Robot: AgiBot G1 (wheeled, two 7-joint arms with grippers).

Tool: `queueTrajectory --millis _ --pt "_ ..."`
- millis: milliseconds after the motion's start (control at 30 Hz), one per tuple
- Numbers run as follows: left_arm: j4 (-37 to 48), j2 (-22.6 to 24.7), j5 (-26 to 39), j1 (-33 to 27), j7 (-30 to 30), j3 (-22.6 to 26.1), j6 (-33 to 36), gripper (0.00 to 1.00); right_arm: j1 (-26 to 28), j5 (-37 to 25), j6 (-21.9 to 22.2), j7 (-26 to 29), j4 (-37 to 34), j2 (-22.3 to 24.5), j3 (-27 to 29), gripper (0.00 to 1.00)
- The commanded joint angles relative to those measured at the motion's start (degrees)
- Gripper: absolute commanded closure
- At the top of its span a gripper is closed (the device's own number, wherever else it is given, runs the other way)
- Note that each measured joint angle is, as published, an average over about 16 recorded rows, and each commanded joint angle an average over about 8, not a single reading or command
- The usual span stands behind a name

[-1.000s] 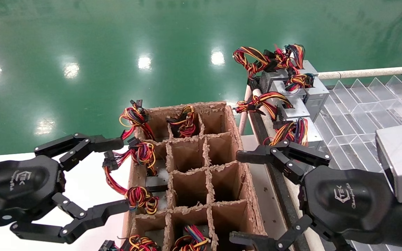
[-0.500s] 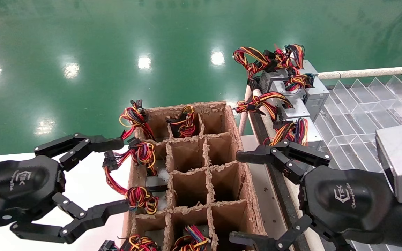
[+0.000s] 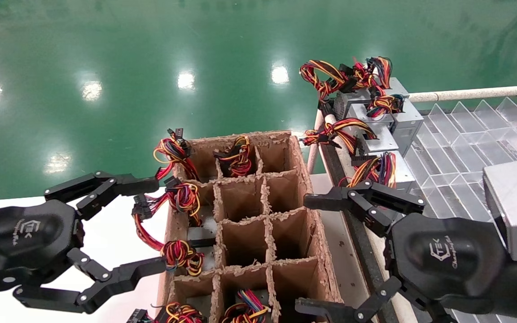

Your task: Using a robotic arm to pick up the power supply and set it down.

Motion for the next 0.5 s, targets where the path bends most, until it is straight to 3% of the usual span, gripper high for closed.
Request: queueTrajectory --millis 33,500 --pt "0.0 0.0 0.0 0.0 0.0 0.0 0.0 0.0 0.0 0.0 0.0 0.0 0.0 0.0 0.0 0.0" --pt "0.0 0.0 0.0 0.0 0.0 0.0 0.0 0.0 0.0 0.0 0.0 0.0 0.0 0.0 0.0 0.0"
